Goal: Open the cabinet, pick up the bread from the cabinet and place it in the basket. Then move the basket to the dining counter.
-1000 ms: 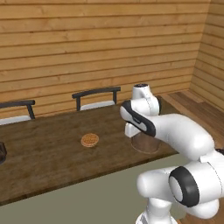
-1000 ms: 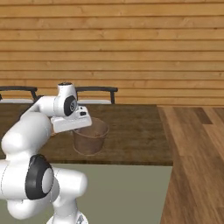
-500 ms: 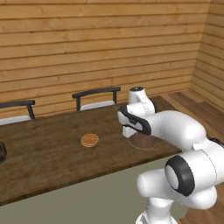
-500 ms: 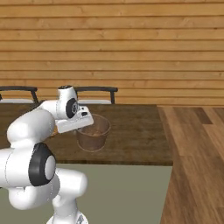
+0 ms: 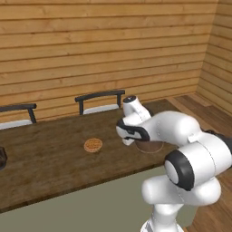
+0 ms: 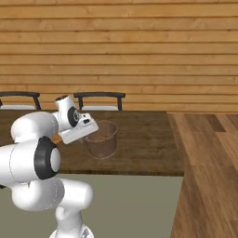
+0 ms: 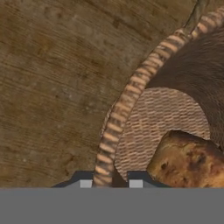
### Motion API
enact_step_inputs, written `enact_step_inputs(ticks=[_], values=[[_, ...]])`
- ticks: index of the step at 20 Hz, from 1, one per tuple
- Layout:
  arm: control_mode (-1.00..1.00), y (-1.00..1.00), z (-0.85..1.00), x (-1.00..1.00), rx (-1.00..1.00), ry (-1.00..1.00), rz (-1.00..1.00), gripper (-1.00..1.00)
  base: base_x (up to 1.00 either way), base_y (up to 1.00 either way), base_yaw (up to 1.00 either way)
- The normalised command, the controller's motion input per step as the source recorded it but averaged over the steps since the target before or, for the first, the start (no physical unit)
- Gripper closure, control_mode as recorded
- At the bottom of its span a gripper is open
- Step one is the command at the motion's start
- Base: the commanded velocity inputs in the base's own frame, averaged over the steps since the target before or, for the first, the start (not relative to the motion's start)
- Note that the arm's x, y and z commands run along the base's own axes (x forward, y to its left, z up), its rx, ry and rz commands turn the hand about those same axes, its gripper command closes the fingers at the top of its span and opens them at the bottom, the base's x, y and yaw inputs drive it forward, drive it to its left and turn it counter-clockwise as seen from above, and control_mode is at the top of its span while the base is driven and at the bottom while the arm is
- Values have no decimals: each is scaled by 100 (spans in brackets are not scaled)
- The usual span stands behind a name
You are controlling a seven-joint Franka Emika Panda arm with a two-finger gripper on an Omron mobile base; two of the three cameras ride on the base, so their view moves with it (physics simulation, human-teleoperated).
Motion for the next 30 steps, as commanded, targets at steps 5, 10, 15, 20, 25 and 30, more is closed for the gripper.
enact_step_inputs(ticks=[5, 10, 15, 20, 25, 30], values=[[-100, 0, 0, 2, 0, 0, 0, -100, 0, 0, 0], [-100, -11, 14, -6, 1, -6, 0, -100, 0, 0, 0], [-100, -30, 92, -37, 16, -9, -1, -100, 0, 0, 0], [-100, -31, 100, -92, 37, -19, -1, -100, 0, 0, 0], [-100, -4, 100, -100, 19, -59, -1, -100, 0, 0, 0], [-100, 15, 100, -83, 0, -45, -2, -100, 0, 0, 0]])
